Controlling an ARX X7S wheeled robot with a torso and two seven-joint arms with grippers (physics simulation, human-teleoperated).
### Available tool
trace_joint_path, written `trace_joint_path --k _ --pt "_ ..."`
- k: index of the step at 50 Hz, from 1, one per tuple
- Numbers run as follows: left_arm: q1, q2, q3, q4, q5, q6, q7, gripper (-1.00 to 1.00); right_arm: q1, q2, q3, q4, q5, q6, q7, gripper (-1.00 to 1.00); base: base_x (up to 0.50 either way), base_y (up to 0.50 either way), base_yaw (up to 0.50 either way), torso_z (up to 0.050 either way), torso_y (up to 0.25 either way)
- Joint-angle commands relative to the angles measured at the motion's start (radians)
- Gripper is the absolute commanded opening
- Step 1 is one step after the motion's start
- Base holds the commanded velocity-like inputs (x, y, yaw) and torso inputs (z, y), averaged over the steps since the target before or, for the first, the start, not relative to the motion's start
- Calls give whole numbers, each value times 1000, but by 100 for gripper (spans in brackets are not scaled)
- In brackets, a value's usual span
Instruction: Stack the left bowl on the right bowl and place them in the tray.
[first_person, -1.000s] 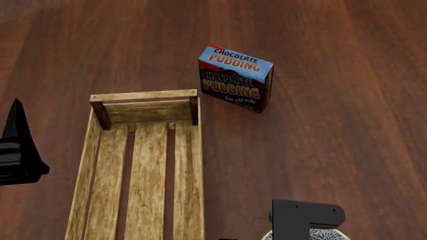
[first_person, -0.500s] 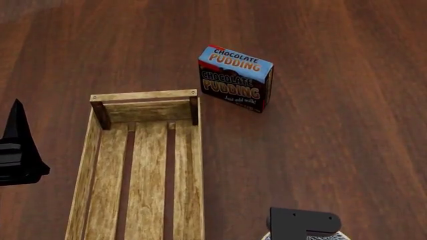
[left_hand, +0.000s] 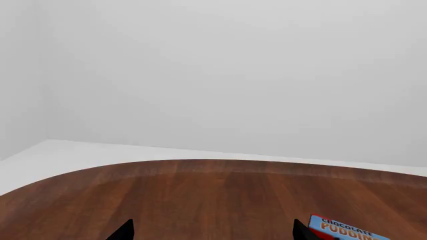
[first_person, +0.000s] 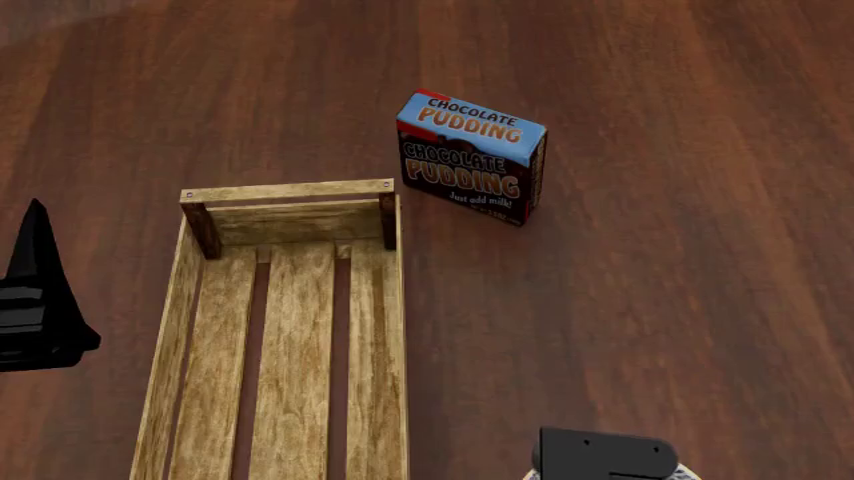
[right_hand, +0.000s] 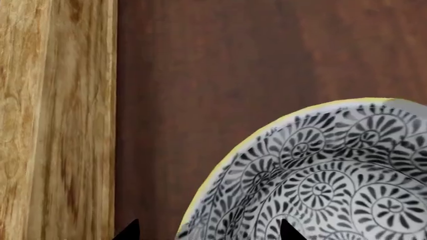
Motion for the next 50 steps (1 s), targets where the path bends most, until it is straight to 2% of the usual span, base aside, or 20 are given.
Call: trace_joint_path --k 1,21,22,36,50 --pt "-1 -3 3 1 -3 0 -4 100 -2 1 -12 26 -3 -11 -16 100 0 0 0 0 0" --pt "-1 -8 14 0 -1 5 -9 100 -11 2 -27 69 -5 -33 -41 100 0 0 0 0 0" --pt "-1 -8 14 -1 -1 5 -9 100 -12 4 -27 65 -7 -34 -38 -100 0 0 0 0 0" --pt "0 -11 19 1 -3 6 -13 100 -14 17 -37 19 5 -17 -19 -100 2 0 0 0 0" --pt "0 -15 18 6 -11 6 -18 100 5 34 -4 -128 73 72 95 -100 1 -1 0 0 0"
